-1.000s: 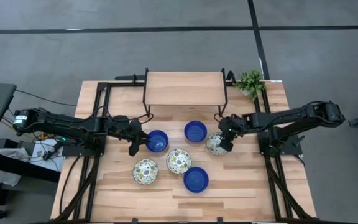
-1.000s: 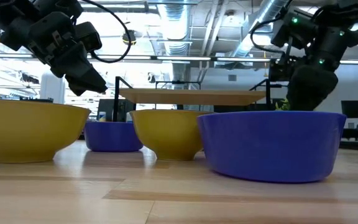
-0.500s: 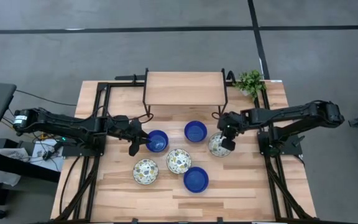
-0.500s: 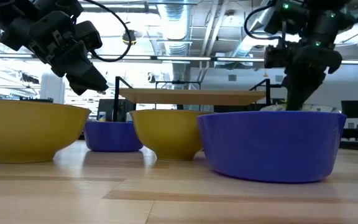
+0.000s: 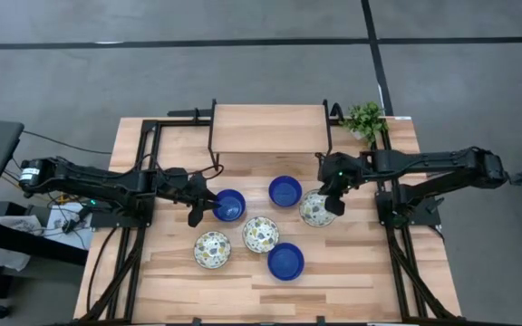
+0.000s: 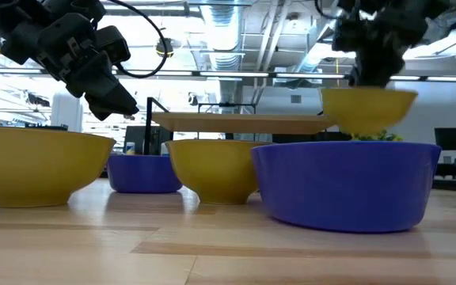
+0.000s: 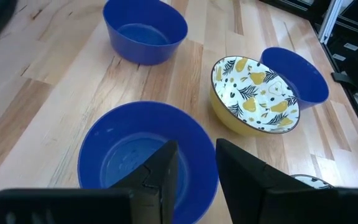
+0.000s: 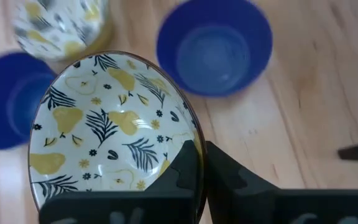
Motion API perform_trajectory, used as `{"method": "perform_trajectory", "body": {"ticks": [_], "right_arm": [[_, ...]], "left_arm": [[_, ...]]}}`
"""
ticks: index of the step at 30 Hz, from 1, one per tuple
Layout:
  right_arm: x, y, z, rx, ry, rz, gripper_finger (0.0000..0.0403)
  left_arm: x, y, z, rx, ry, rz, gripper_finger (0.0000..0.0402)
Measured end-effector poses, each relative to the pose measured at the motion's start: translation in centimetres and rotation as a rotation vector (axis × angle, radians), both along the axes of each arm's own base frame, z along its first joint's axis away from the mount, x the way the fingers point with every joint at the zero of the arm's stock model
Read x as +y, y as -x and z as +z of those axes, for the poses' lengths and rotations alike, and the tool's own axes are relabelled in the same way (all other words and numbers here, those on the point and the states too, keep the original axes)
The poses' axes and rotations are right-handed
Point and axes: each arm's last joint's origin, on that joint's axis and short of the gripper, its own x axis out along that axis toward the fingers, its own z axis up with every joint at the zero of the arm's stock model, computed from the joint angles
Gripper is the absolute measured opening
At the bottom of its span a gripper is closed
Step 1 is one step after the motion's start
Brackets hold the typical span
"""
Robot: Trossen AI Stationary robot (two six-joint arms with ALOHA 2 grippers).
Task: Pick & Place Mini bowls
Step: Put the top white patterned bowl on the shelf
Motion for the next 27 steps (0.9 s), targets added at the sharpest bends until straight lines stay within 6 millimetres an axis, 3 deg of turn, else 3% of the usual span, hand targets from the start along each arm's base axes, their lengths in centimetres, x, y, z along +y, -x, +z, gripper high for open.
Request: {"method": "perform_trajectory", "body": {"ticks": [8,15,20,27], "right_arm": [[-0.3,-1.3,3.8,-0.101,0.027,0.007,0.0],[-2.8,-3.8,7.0,-0.176,0.049,-0.083,0.0],[-6.0,-5.9,8.7,-0.197,0.066,-0.174,0.0002],[-12.7,-7.0,9.5,-0.159,0.058,-0.377,0.0002]], "left_arm": [[0.0,0.0,0.1,-0.007,0.0,0.0,0.0108],[0.0,-0.1,0.2,-0.018,0.0,0.0,0.0108],[0.0,-0.1,0.2,-0.019,0.0,0.0,0.0108],[0.0,-0.1,0.2,-0.022,0.003,0.001,0.0108]]}}
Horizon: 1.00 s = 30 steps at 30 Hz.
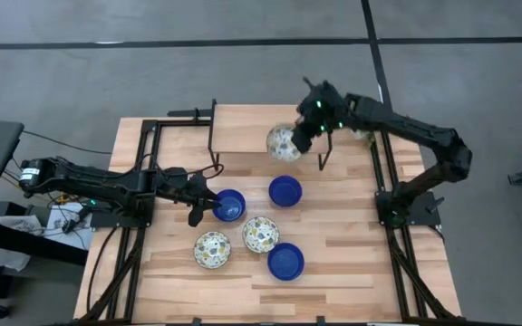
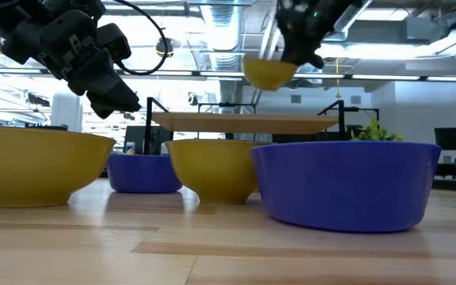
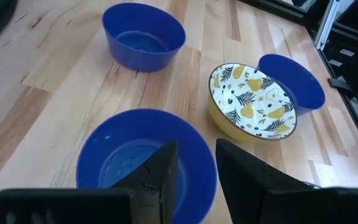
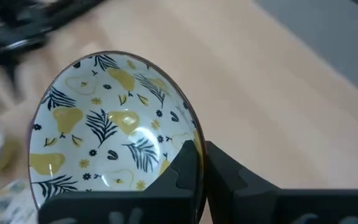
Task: Pick & Place Mini bowls
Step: Put the top white patterned bowl on the shelf
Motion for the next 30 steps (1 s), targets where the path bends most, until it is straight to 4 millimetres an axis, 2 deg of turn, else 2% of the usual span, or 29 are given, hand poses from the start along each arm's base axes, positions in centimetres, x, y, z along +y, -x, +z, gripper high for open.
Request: {"method": "perform_trajectory", "body": {"ticks": [5,10,23,30], "right_arm": [[-4.1,0.5,-1.5,0.06,-0.115,-0.106,0.0002],[-6.2,1.4,-2.7,0.097,-0.17,-0.184,0.0001],[-7.2,2.7,-2.8,0.123,-0.186,-0.257,0.0003],[-7.2,2.7,-2.8,0.138,-0.17,-0.254,0.0028]], "left_arm": [[0.0,0.0,0.0,-0.001,0.0,0.0,0.0108],[0.0,0.0,0.0,-0.001,0.0,0.0,0.0108],[0.0,0.0,0.1,-0.009,-0.002,-0.001,0.0108],[0.0,0.0,0.1,-0.012,-0.002,-0.001,0.0108]]}}
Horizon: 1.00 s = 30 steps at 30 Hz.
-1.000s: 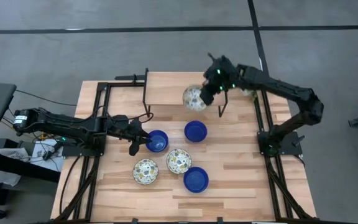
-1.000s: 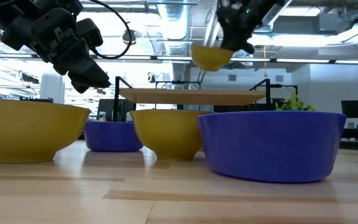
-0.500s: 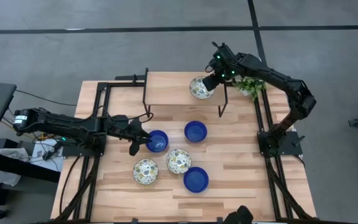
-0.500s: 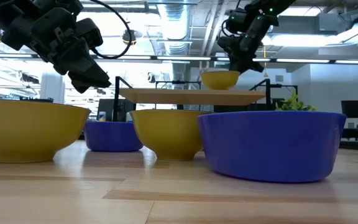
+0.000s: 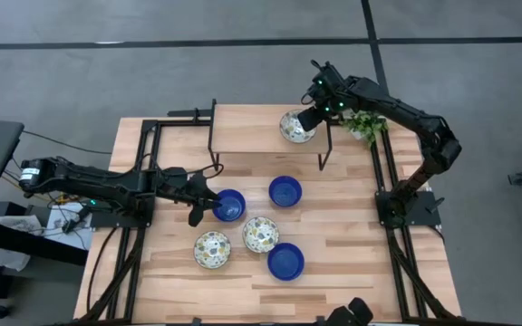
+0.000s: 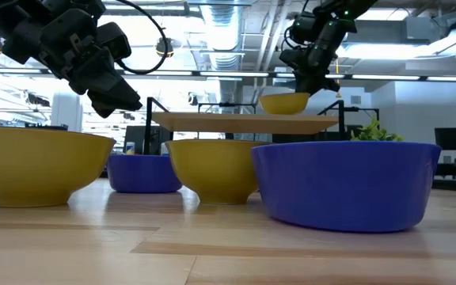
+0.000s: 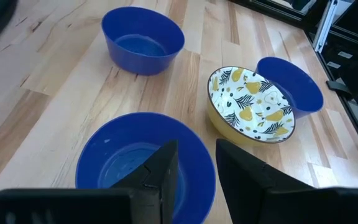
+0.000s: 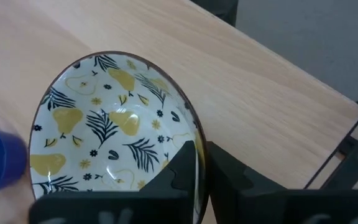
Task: Pick & Place Mini bowls
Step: Put the top white patterned bowl on the shelf, then stack the left white patterned bowl on top of the white patterned bowl on the shelf
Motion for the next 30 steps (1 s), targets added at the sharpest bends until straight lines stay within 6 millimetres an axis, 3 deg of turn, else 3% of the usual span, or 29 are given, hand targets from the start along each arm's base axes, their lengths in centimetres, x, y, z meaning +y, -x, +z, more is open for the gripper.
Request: {"method": "perform_trajectory", "body": {"ticks": [17,30], "right_arm": [[0.27,0.25,-0.21,0.045,-0.011,0.021,0.0072],[0.4,0.2,-0.24,0.079,0.024,0.036,0.0156]], "left_arm": [[0.0,-0.01,0.04,-0.004,0.0,0.0,0.0108],[0.0,-0.02,0.05,-0.011,-0.071,-0.026,0.0108]]}}
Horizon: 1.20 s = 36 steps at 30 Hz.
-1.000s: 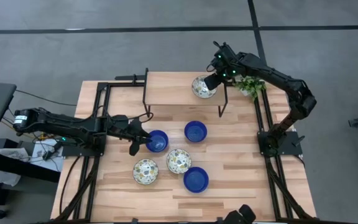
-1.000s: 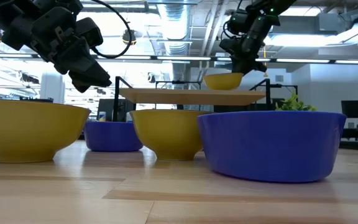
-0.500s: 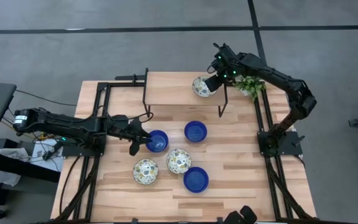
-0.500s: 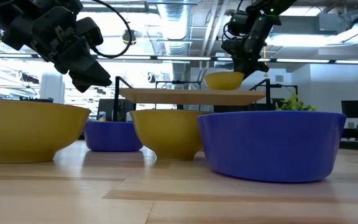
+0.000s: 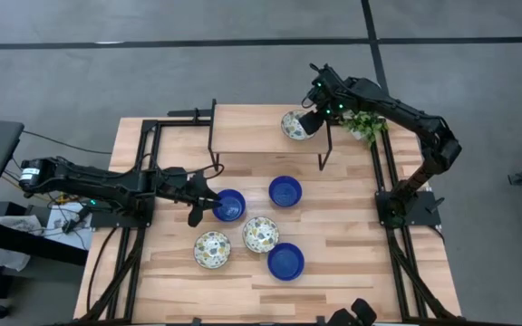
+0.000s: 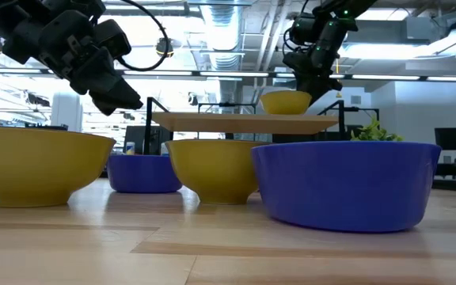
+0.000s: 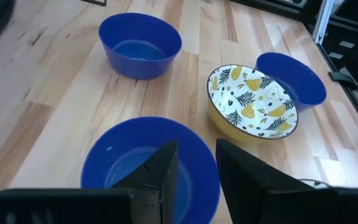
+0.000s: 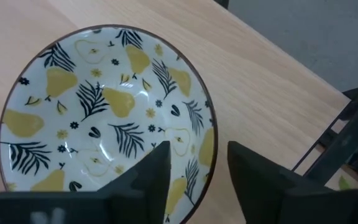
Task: Pick & Place Mini bowls
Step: Stack the left white patterned bowl on top of the white patterned bowl on the shelf
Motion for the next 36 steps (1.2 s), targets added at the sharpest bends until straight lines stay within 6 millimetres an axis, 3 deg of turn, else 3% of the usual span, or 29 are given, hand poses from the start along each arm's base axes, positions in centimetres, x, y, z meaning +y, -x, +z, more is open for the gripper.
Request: {"method": "perform_trajectory", "body": {"ticks": [9,18,32,36], "right_arm": [[0.0,0.0,0.0,0.011,0.014,0.035,0.022],[1.0,1.3,2.2,-0.033,0.083,0.033,0.0221],[5.9,5.8,8.7,-0.204,0.28,0.1,0.0216],[8.1,6.5,10.0,-0.25,0.315,0.161,0.0212]], "left_arm": [[-0.2,0.0,0.0,-0.006,-0.077,-0.038,0.0108],[-1.1,0.0,0.0,-0.014,-0.135,-0.112,0.0108],[-3.5,0.4,0.0,-0.046,-0.282,-0.274,0.0108],[-4.1,0.5,-0.1,-0.027,-0.272,-0.179,0.0108]]}}
